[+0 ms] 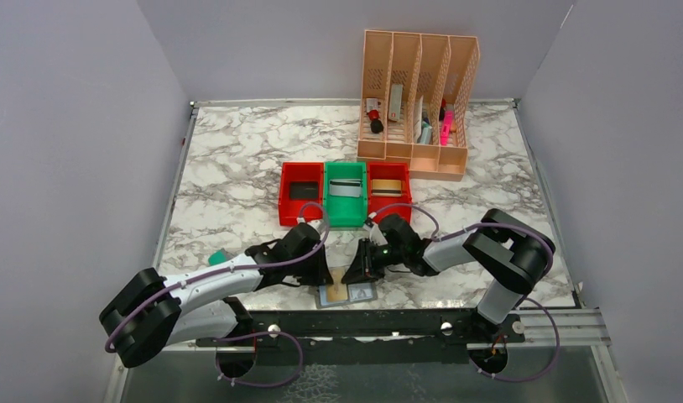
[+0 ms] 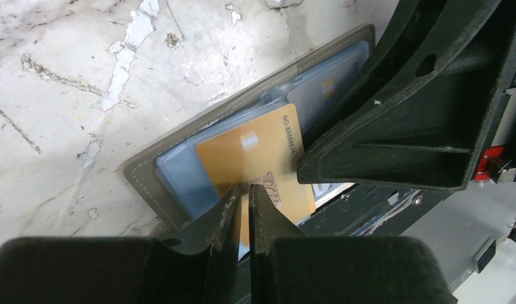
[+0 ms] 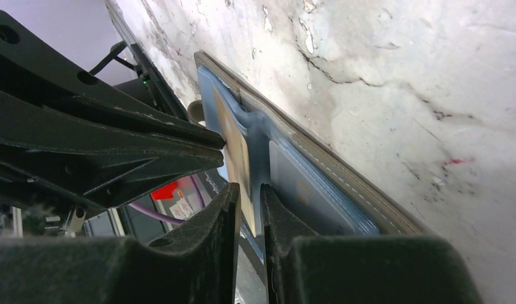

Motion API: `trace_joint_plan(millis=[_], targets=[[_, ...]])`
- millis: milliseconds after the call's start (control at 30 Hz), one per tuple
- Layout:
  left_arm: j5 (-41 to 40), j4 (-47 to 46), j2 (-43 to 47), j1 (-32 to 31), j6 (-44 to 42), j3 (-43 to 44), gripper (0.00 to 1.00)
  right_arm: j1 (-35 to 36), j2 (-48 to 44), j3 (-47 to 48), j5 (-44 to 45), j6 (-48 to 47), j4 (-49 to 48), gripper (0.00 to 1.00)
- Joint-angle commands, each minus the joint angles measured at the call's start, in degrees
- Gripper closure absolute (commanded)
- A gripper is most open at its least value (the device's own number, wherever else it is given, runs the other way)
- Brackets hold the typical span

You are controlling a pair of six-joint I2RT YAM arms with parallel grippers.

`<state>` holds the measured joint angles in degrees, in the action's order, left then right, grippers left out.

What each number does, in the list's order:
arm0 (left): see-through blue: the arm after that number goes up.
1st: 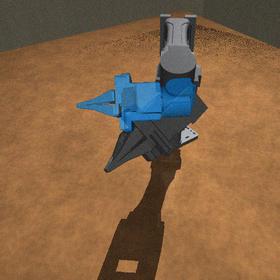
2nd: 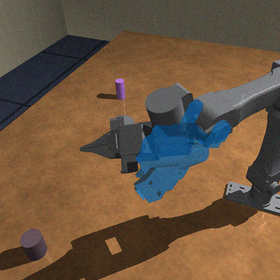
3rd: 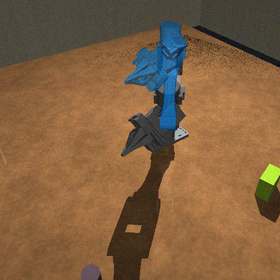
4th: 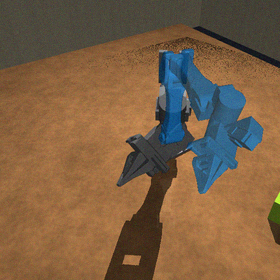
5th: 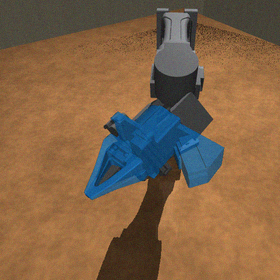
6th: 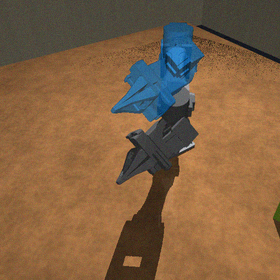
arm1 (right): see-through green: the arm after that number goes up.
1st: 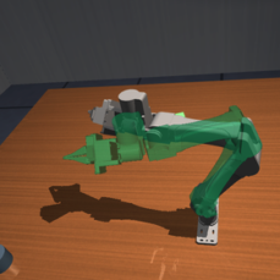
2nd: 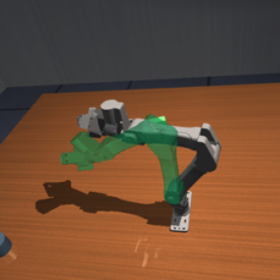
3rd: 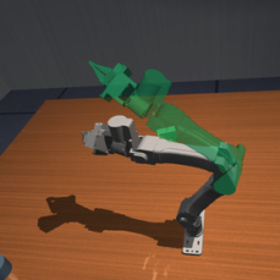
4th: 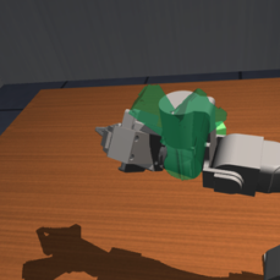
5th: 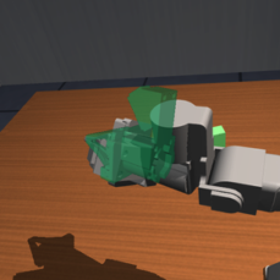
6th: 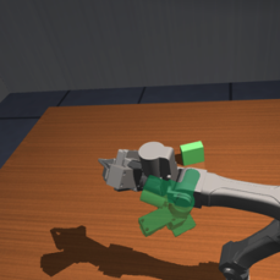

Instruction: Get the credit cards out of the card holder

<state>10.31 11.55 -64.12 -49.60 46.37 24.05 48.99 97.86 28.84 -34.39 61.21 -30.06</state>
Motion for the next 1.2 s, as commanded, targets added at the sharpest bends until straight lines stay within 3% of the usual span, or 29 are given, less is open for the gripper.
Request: trace_joint_plan(millis=[0,167,267,800,1000,1167], targets=[[-1.2,3.3,1.0,-0.3,-1.1,0.0,0.87,-0.1,-0.7,-0.7,0.0,1.0,-2.3,0.79],[-1.4,3.6,0.6,-0.3,-1.4,0.2,0.88,-0.1,-0.5,-1.0,-1.1,1.5,-4.3,0.96],[-1.7,3.6,0.0,-0.4,-1.5,0.3,0.88,-0.2,-0.7,-1.0,-1.6,1.5,-4.3,0.99],[-5.0,3.4,-3.3,-1.0,-1.1,0.4,0.92,-4.0,-3.9,-2.3,-6.3,-3.9,3.2,0.98],[-5.0,3.3,-4.0,-1.3,-1.4,0.7,0.93,-4.6,-6.6,-3.1,-1.5,-4.9,7.4,0.98],[-5.0,3.0,-4.1,-1.5,-1.4,0.7,0.93,-4.7,-6.6,-4.8,-2.4,-1.8,1.2,0.84]])
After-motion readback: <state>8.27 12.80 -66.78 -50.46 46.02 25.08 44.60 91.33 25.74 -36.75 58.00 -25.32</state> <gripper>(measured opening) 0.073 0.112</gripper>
